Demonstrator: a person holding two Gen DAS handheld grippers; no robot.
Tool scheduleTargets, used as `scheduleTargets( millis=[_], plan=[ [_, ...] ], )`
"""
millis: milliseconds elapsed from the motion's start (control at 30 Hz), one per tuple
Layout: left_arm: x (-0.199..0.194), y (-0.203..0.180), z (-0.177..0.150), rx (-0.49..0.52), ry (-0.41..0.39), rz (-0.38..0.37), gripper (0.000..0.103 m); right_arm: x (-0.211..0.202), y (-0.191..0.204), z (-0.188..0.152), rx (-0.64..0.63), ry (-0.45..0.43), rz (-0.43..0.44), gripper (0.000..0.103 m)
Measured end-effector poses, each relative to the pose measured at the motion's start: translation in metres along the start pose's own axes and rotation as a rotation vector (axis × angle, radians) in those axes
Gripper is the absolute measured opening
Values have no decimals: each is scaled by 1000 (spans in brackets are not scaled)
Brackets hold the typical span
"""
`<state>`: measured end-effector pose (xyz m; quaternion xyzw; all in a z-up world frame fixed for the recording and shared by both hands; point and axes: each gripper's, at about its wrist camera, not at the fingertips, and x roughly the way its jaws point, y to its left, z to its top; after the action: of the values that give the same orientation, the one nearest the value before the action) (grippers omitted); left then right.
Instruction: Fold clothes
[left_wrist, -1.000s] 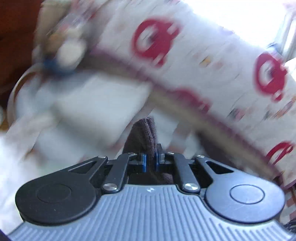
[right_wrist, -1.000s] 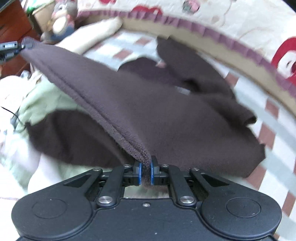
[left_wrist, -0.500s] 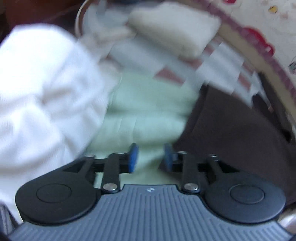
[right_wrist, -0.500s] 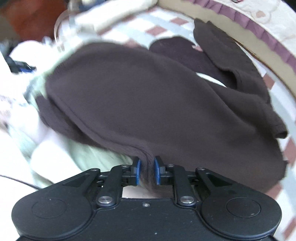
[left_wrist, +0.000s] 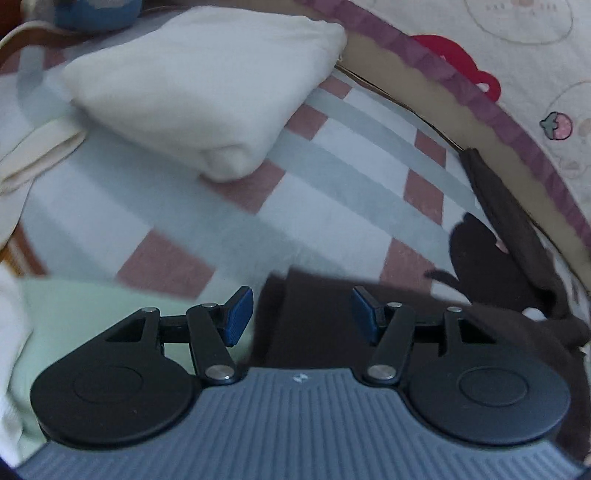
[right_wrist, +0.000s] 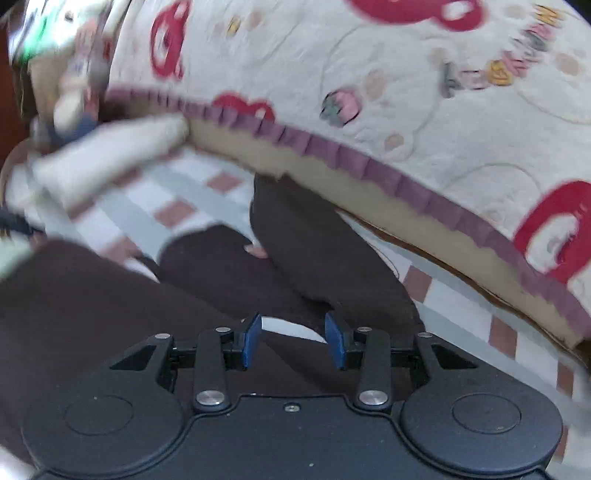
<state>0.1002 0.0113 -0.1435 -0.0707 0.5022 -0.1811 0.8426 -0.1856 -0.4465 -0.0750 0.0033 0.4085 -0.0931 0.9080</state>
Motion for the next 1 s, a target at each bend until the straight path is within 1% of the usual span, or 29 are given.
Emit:
scheduleTargets(
  millis=[33, 100, 167, 200, 233, 267, 300, 333, 400, 467, 500, 533, 600, 667, 733, 800, 867, 900, 933, 1000],
  plan=[
    [8, -5, 4, 7, -5, 1, 58, 12, -2, 2, 36, 14, 40, 43],
    [19, -4, 7, -27, -33, 16, 58, 36, -6, 6, 128, 39, 139, 43],
    [25, 1, 5, -68, -31, -12, 58, 60, -3, 11, 208, 59, 221, 43],
    [27, 3, 4, -89, -28, -27, 58, 71, 3, 13, 235, 61, 244, 43],
    [30, 4, 1, -111, -10, -48, 58, 82, 6, 14, 260, 69, 255, 44],
    [31, 5, -2, -120, 4, -57, 60, 93, 10, 16, 285, 76, 266, 48],
    [31, 5, -5, -128, 17, -65, 61, 105, 12, 16, 314, 88, 269, 59],
    [32, 5, -9, -126, 26, -66, 62, 119, 11, 15, 357, 113, 248, 62],
    [31, 5, -16, -113, 36, -64, 63, 144, 8, 11, 442, 161, 215, 63],
    [31, 6, -19, -114, 43, -65, 63, 160, 3, 3, 519, 190, 258, 63],
    [30, 8, -19, -118, 45, -69, 64, 164, 2, -2, 537, 205, 298, 63],
    [29, 9, -20, -125, 47, -72, 65, 164, 4, -6, 538, 217, 335, 63],
    [28, 11, -20, -141, 47, -62, 68, 161, 12, -14, 492, 249, 383, 62],
    [27, 13, -20, -155, 45, -50, 69, 154, 23, -23, 431, 305, 389, 62],
    [23, 12, -24, -154, 13, -11, 72, 147, 33, -32, 390, 314, 403, 63],
    [22, 11, -28, -149, -12, -2, 76, 140, 41, -41, 359, 319, 435, 63],
    [28, 10, -29, -162, 0, -16, 77, 132, 46, -48, 329, 314, 451, 63],
    [31, 9, -28, -174, 11, -27, 81, 129, 47, -50, 316, 314, 455, 63],
    [33, 7, -27, -176, 19, -33, 88, 126, 48, -52, 304, 314, 458, 63],
    [37, 2, -26, -181, 36, -44, 91, 123, 50, -54, 291, 316, 462, 63]
  ],
)
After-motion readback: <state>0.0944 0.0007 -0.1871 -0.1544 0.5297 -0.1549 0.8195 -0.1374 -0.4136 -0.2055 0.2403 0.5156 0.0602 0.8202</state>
